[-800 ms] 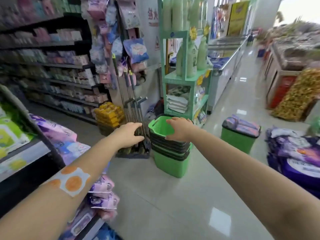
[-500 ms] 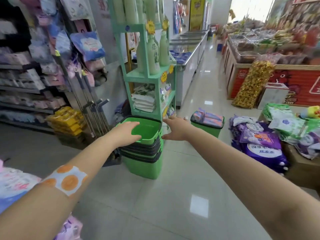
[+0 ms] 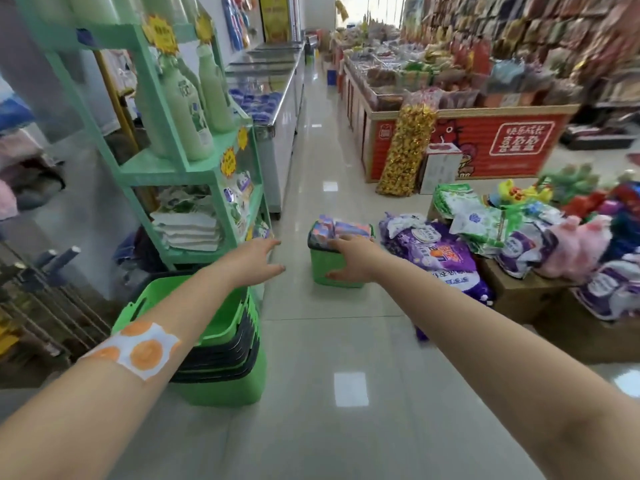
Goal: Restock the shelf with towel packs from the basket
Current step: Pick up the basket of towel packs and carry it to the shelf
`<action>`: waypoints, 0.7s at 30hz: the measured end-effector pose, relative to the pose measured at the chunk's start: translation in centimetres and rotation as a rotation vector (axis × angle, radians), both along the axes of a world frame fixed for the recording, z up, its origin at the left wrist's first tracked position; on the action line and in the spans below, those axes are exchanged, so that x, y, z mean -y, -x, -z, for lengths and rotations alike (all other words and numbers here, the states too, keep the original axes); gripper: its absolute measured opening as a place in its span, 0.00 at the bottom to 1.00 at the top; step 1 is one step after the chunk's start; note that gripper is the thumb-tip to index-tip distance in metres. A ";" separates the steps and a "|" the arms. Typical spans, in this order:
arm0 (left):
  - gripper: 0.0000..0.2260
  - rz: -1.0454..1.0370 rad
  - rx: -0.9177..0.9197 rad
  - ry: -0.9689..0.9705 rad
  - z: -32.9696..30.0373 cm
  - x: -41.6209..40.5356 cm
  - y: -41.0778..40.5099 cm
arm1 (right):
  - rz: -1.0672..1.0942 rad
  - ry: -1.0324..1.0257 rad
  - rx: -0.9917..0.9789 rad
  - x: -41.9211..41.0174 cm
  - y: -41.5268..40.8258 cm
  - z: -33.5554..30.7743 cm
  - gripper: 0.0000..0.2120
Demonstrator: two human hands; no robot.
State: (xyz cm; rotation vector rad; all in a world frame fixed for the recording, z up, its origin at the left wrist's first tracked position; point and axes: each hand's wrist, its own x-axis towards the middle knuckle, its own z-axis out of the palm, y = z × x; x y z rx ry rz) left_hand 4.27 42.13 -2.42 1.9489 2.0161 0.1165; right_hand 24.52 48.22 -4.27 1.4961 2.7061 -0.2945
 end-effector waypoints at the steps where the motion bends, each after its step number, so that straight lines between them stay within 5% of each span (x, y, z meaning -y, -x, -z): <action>1: 0.29 0.015 -0.010 -0.005 -0.2 -2.2 0.6 | 0.029 0.005 0.004 -1.8 0.2 -0.1 0.34; 21: 0.27 0.185 -0.078 0.020 4.3 -41.9 1.3 | 0.196 0.091 0.090 -38.3 0.3 5.3 0.31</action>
